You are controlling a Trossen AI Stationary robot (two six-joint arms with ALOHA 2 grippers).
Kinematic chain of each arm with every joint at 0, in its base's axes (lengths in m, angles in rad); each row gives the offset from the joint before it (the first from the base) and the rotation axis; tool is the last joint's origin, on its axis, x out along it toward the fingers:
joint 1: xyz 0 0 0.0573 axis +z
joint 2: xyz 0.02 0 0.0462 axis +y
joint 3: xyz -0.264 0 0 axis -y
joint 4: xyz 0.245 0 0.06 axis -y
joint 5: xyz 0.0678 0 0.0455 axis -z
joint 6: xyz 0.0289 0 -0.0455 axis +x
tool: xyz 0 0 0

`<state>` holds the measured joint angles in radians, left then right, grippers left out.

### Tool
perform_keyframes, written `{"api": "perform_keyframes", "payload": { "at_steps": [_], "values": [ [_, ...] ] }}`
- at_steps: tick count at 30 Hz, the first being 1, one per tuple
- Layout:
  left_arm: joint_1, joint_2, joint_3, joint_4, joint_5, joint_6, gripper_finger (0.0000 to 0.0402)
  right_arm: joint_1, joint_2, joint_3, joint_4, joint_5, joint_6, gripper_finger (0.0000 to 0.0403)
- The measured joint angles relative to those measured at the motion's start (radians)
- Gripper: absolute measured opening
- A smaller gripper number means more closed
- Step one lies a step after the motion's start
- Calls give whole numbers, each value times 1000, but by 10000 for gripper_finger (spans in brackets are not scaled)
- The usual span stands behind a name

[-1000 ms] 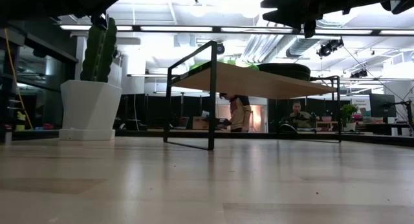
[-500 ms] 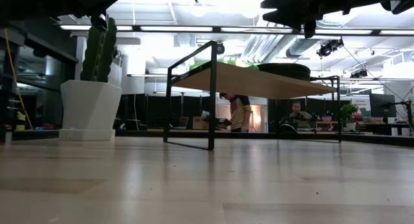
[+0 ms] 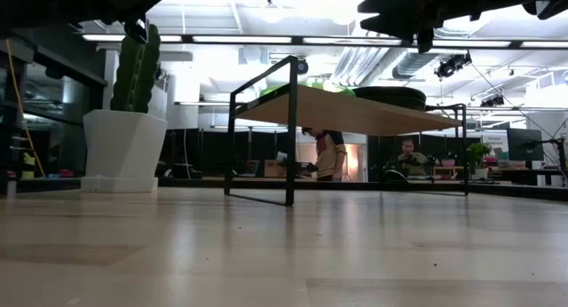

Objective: Place and stack plates onto a shelf
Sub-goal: Return to Home Position

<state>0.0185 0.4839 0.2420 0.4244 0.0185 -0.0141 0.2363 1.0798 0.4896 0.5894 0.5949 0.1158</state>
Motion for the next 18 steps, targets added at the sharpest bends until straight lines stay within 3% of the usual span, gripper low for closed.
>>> {"api": "perform_keyframes", "payload": {
  "at_steps": [15, 18],
  "values": [
    [-146, 0, -1, 2, -40, 11, 0, 0, 0, 0, -3, 0, 0, 163],
    [-178, -1, -62, 142, -42, 7, 0, 0, 0, 0, -3, 0, 0, 163]
  ]
}}
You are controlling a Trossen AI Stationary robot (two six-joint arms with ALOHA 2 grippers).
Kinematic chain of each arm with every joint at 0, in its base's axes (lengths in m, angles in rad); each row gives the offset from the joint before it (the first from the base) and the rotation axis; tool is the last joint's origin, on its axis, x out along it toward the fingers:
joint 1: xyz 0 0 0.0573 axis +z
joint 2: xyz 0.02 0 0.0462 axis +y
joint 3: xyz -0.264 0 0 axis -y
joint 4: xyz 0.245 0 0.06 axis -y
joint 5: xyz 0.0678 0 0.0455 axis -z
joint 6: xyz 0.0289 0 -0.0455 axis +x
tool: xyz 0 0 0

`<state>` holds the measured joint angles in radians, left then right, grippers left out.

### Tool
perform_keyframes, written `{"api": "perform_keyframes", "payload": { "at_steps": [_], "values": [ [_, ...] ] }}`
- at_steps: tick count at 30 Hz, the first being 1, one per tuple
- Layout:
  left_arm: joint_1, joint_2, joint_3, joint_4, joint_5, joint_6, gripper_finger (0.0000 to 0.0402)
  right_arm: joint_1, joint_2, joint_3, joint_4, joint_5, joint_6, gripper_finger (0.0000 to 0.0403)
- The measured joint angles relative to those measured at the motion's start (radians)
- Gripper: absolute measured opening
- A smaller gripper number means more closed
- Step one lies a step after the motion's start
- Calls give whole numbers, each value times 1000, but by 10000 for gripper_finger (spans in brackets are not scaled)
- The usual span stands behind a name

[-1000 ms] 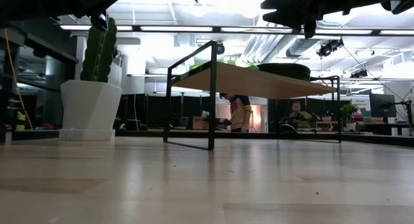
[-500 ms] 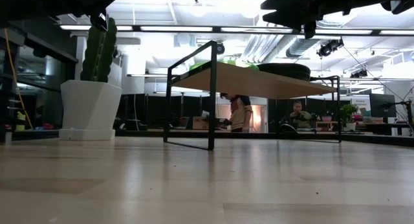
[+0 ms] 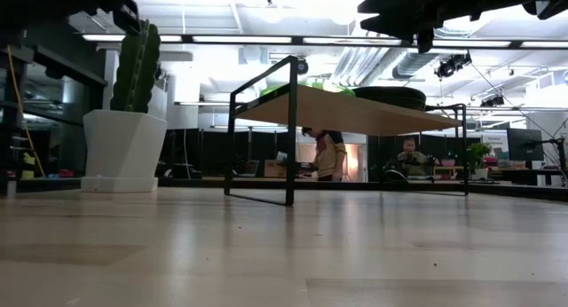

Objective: Place and stack plates onto a shelf
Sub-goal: Return to Home Position

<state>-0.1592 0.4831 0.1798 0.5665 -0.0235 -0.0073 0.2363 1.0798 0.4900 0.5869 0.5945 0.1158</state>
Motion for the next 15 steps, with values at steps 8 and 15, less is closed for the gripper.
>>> {"api": "perform_keyframes", "payload": {
  "at_steps": [8, 15],
  "values": [
    [-16, -41, -149, 216, -65, 0, 0, 0, 0, 0, -3, 0, 0, 163],
    [-16, -59, -149, 209, -65, 23, 0, 0, 0, 0, -3, 0, 0, 163]
  ]
}}
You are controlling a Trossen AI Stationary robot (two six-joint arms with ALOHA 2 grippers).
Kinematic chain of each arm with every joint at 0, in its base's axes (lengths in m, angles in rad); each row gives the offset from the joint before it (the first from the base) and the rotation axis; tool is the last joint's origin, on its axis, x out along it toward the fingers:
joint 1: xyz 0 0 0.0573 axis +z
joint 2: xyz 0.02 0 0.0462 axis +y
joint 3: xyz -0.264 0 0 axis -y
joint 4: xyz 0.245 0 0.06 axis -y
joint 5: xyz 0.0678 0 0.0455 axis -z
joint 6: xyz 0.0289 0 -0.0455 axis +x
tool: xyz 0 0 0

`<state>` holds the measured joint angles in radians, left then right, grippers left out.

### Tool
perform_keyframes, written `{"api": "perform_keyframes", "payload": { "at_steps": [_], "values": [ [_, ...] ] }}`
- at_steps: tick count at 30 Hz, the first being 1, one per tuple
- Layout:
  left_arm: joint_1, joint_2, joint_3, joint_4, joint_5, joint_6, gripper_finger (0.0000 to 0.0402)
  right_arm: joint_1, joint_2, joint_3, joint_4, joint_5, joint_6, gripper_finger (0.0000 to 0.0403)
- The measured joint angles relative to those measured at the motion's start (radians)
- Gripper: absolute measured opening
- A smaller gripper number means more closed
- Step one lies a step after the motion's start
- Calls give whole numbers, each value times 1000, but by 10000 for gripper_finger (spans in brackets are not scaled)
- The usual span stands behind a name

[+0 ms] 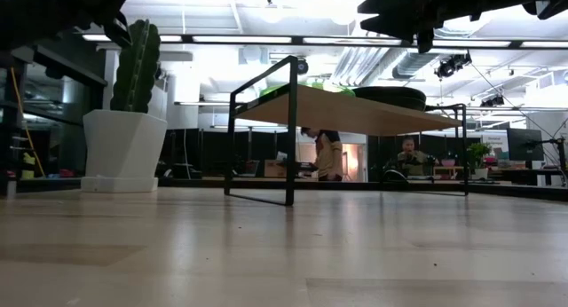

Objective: Place and stack plates onto a shelf
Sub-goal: Return to Home Position

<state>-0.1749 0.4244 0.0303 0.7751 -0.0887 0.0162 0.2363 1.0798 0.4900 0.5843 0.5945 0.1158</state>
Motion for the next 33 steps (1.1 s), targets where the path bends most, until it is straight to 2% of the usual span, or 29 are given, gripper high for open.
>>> {"api": "perform_keyframes", "payload": {
  "at_steps": [33],
  "values": [
    [0, 0, 0, -46, -6, 33, 0, 0, 0, 0, -1, 0, 8, 163]
  ]
}}
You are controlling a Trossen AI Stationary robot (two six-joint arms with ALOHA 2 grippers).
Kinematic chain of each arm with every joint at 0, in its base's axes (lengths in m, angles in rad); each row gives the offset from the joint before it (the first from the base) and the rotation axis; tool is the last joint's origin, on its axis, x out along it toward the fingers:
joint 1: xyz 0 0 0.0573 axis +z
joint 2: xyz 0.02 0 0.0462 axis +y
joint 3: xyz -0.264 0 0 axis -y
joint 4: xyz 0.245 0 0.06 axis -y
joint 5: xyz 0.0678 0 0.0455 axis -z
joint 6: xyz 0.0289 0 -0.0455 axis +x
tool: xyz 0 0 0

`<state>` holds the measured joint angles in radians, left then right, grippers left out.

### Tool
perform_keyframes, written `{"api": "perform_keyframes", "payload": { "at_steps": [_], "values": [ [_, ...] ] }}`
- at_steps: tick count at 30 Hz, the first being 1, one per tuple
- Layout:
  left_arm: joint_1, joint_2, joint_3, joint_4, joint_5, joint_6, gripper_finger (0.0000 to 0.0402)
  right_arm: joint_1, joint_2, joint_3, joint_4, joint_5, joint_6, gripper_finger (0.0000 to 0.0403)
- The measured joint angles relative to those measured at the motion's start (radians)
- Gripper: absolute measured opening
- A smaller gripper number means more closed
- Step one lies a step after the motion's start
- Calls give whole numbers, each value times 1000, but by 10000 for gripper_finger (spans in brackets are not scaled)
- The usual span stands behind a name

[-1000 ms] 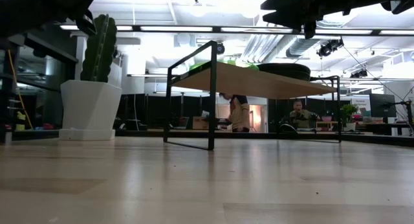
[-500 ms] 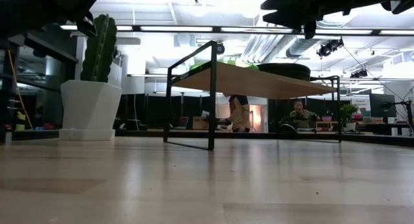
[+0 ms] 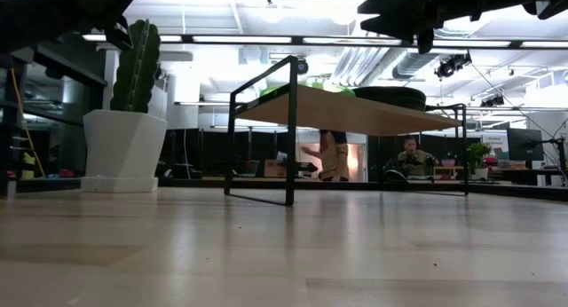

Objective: Place and stack plates onto a shelf
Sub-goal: Return to Home Position

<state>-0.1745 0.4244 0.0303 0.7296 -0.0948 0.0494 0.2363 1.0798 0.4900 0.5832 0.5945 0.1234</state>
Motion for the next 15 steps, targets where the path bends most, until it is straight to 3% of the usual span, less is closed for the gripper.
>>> {"api": "perform_keyframes", "payload": {
  "at_steps": [15],
  "values": [
    [0, 0, 0, 0, 0, 0, 0, 0, 0, 0, -14, 22, 0, 163]
  ]
}}
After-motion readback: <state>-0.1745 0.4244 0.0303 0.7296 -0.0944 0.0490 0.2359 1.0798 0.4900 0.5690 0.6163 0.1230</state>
